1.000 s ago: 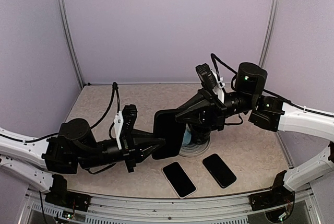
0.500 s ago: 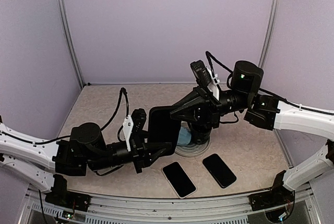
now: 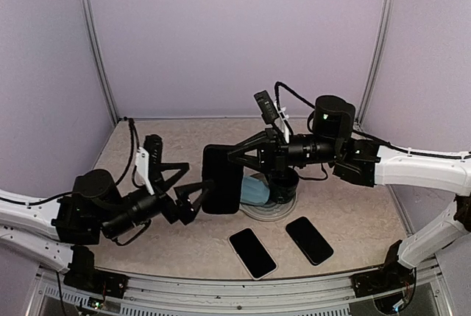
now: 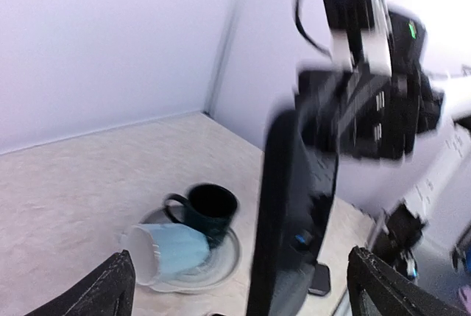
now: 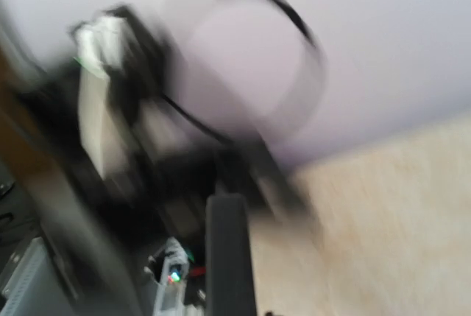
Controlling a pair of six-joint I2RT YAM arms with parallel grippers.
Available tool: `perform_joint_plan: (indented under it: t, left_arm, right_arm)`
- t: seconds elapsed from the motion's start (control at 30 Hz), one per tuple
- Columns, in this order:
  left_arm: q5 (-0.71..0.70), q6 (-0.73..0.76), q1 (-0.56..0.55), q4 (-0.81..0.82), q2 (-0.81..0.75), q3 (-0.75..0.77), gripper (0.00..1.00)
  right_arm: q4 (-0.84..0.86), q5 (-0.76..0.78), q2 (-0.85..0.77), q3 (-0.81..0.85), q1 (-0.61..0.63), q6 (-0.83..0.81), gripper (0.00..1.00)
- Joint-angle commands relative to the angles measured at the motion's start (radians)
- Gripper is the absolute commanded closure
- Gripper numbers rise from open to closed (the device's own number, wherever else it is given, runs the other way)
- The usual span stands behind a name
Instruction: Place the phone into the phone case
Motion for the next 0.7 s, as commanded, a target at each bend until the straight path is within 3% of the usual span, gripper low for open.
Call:
perform_joint_plan:
  t: [0.0,0.1,0.27,0.4,0.5,0.6,0.67]
  left_arm:
    - [-0.507,-0.142,0.016,-0.187,-0.249,0.005,0.01]
    - [-0.564,-0.259,0.038,-0.352,-0.284,0.053,0.01]
    - [-0.573,-0.466,0.103,-0.625,-0.153,0.151,0.01]
    - [-0.526,-0.499,0.155,-0.662,-0.08,0.178,0.01]
    - [-0.474,-0.497,0.206,-0.651,-0.063,0.172,0.01]
    - [-0.399,-0.473,0.284,-0.635,-0.043,0.169,0.01]
    - [-0.372,-0.433,0.334,-0.613,-0.015,0.167,0.01]
  right_arm:
    - [0.093,0.097,0.184,-0.039,0.035,0.149,1.0]
    - [0.15,0.072,0.335,0.018,0.076,0.21,1.0]
    - [0.123,0.094,0.54,0.115,0.093,0.303,1.0]
    - [0.087,0.109,0.646,0.185,0.096,0.369,1.0]
    - [-0.026,0.222,0.664,0.212,0.096,0.37,1.0]
    - [-0.144,0.309,0.682,0.247,0.095,0.335,0.78]
    - [-0.203,0.341,0.696,0.284,0.095,0.308,0.55]
